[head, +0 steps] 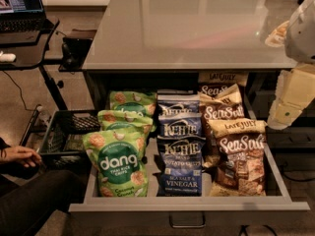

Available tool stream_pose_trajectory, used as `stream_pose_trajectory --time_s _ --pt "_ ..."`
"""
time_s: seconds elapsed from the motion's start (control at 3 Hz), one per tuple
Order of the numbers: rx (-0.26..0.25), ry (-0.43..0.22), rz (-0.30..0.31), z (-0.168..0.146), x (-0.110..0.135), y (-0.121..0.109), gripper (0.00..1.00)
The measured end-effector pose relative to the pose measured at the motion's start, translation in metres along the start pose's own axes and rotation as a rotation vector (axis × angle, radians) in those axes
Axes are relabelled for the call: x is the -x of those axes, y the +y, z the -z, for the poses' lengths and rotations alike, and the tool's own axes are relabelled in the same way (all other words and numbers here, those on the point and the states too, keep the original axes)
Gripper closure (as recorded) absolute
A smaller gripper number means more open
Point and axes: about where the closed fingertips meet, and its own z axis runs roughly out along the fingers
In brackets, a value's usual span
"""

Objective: Pick blue chip bag from top drawer and place on counter

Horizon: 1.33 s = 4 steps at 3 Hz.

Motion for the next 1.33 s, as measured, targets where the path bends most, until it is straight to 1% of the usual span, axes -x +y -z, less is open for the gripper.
stream_pose_trajectory --time_s 0.33,0.67,1.0,1.33 --pt "-0.007 -0.009 -0.009 -0.002 -0.001 -0.001 0.00" --pt "0.025 -0.044 -0.035 -0.032 -0.009 0.011 0.00" --pt "0.108 -0.066 -0.099 -0.085 -0.026 0.039 0.00" --pt "0.185 -0.104 -0.135 -0.134 -0.027 0.071 0.00"
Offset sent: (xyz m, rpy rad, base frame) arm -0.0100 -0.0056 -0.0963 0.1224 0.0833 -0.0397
